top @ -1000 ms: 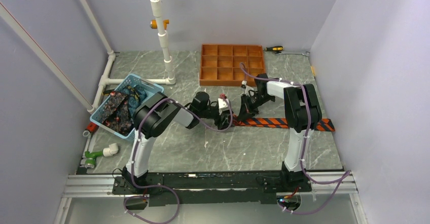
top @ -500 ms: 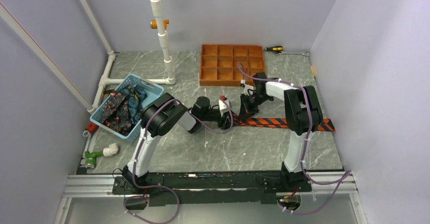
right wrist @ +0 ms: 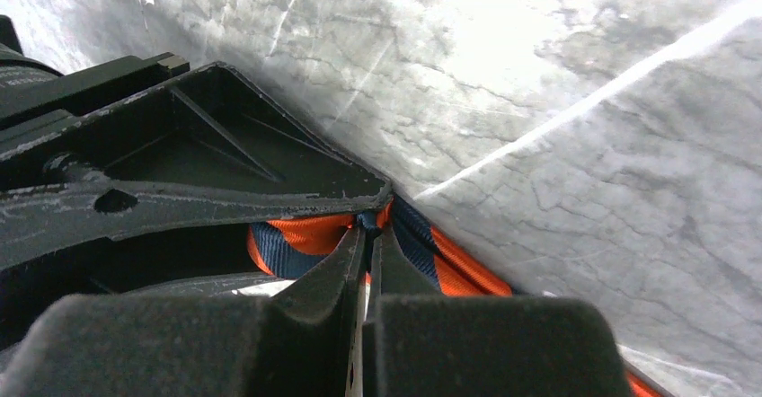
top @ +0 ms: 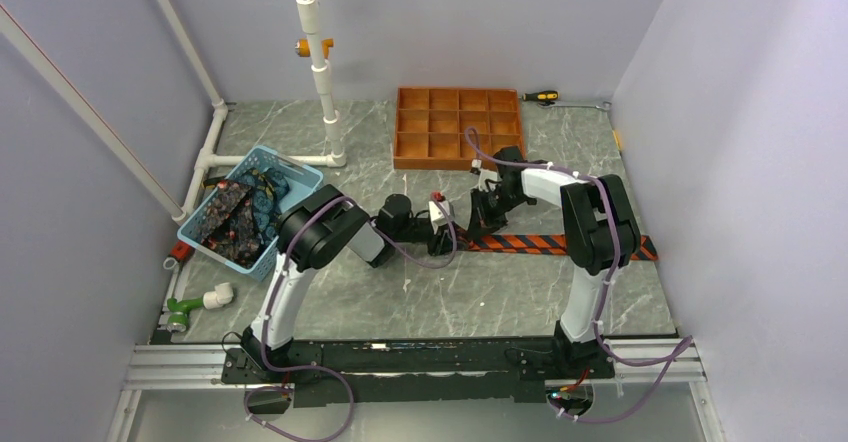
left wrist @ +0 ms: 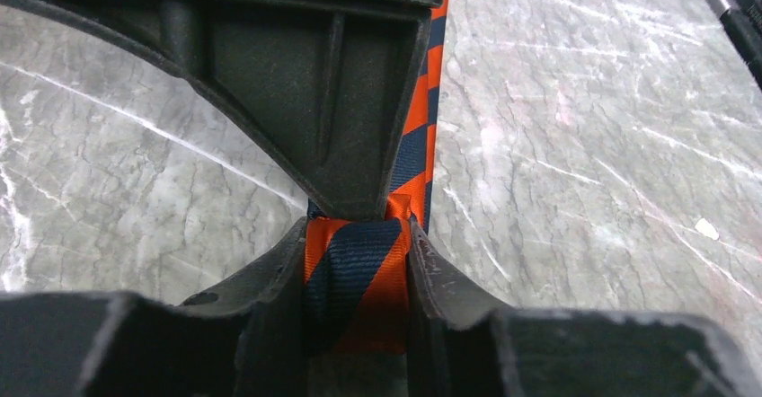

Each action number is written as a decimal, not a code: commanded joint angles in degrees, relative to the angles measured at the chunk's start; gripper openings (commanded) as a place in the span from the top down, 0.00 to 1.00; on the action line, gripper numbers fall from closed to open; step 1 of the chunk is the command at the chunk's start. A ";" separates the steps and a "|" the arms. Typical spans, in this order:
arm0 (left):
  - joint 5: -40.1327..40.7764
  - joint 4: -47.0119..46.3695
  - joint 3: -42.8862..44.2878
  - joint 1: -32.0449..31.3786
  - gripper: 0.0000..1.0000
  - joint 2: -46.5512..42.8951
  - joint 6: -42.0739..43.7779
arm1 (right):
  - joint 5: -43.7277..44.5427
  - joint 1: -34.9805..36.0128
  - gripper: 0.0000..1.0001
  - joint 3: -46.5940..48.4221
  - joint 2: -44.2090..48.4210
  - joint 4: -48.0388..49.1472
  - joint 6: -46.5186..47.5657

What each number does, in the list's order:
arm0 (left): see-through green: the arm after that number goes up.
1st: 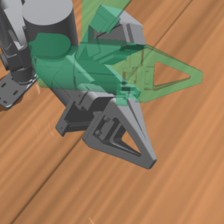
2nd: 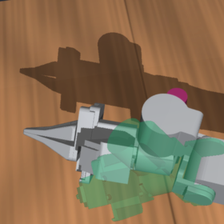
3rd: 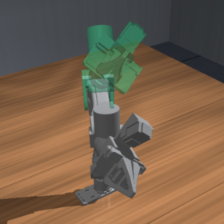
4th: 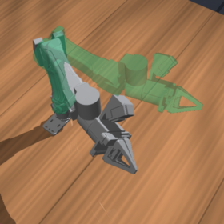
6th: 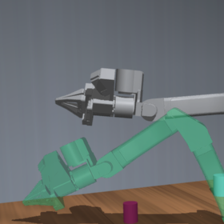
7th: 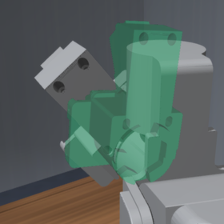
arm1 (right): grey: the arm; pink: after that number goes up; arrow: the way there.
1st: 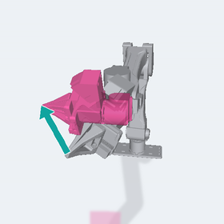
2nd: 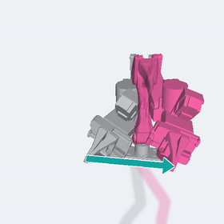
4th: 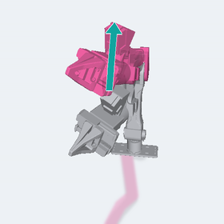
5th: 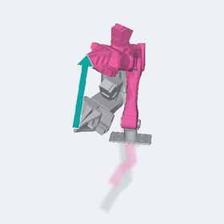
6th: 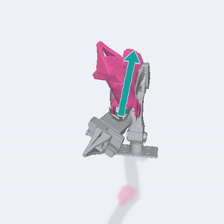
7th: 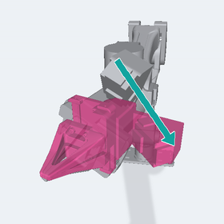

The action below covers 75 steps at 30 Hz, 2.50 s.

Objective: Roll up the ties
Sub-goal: Roll the tie at the center of the board.

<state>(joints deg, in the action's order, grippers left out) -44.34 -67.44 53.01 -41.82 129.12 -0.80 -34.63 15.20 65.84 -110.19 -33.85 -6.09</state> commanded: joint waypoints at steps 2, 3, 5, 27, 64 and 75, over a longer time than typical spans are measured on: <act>4.64 26.65 -3.63 -0.97 0.81 -5.78 15.19 | 8.71 3.57 0.97 -1.65 -5.86 0.84 2.89; 5.89 31.71 -3.43 -0.90 0.83 -7.15 18.41 | 7.74 3.27 0.94 -0.76 -5.72 -0.14 3.26; 8.95 41.48 -2.03 -0.96 0.87 -8.73 23.41 | 5.50 2.30 0.86 0.60 -4.76 -1.71 4.05; 18.35 70.07 5.10 -2.46 0.95 -9.28 34.99 | -19.36 -3.31 0.59 -1.42 3.02 5.42 -9.33; -4.86 24.06 -2.20 0.65 0.30 -5.81 17.24 | 5.87 -7.93 1.00 -5.04 -7.98 -0.71 0.46; -5.34 8.97 3.39 -0.89 0.37 3.33 7.51 | 9.36 -6.72 1.00 -0.24 -10.54 -3.90 -0.23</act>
<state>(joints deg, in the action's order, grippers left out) -50.30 -58.61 55.94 -41.19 128.11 9.91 -47.16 7.51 66.02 -115.74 -39.88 -10.70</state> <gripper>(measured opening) 0.660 0.035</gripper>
